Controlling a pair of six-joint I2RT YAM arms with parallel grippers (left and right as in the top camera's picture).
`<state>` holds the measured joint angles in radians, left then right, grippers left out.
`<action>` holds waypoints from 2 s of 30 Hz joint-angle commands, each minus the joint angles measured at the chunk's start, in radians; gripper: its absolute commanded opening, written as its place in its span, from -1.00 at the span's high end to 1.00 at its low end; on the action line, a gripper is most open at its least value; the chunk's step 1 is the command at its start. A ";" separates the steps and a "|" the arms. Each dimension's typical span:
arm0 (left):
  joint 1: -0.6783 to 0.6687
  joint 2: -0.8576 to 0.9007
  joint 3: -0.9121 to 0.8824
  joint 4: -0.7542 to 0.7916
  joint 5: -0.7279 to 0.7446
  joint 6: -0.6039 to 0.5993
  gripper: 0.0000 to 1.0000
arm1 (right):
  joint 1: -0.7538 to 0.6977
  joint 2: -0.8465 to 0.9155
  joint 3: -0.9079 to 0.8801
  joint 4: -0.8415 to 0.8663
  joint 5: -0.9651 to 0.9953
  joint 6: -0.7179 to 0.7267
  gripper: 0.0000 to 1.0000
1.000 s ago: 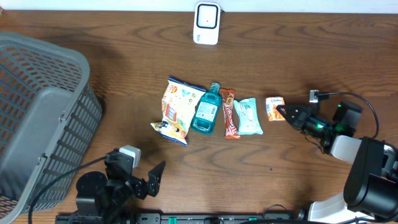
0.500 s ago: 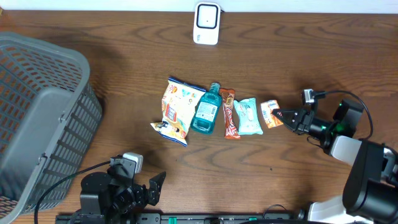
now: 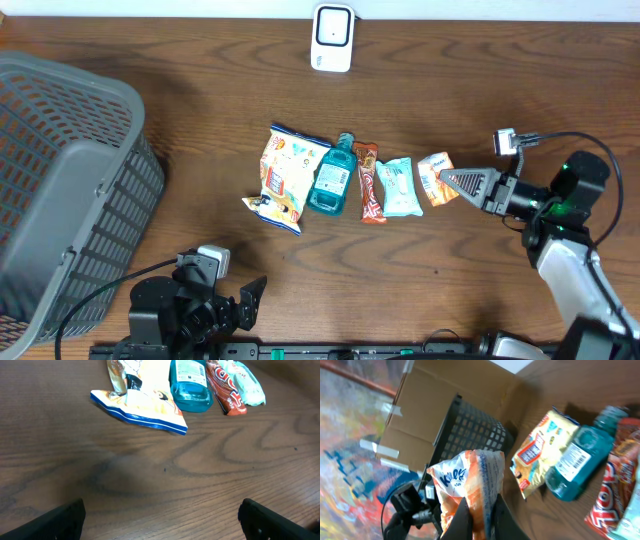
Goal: Scan the item barcode
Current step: 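Carry the tissue pack to the white scanner and hold it over it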
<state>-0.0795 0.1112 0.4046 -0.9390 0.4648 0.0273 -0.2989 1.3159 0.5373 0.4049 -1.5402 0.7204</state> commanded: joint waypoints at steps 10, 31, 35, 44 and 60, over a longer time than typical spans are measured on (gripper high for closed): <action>0.002 -0.006 0.009 -0.003 -0.005 0.010 -0.96 | 0.061 -0.114 -0.004 -0.004 -0.022 0.027 0.98; 0.002 -0.006 0.009 -0.003 -0.005 0.010 -0.96 | 0.310 -0.113 -0.003 0.010 0.266 -0.277 0.98; 0.002 -0.006 0.009 -0.003 -0.005 0.010 -0.96 | 0.372 -0.113 -0.003 0.010 0.435 -0.298 0.98; 0.002 -0.006 0.009 -0.003 -0.005 0.010 -0.96 | 0.497 -0.056 0.086 -0.180 0.872 -0.437 0.98; 0.002 -0.006 0.009 -0.003 -0.005 0.010 -0.96 | 0.648 0.526 0.824 -0.543 1.472 -0.737 0.98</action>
<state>-0.0795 0.1112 0.4046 -0.9398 0.4648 0.0273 0.3264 1.7145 1.1969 -0.1135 -0.2329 0.0475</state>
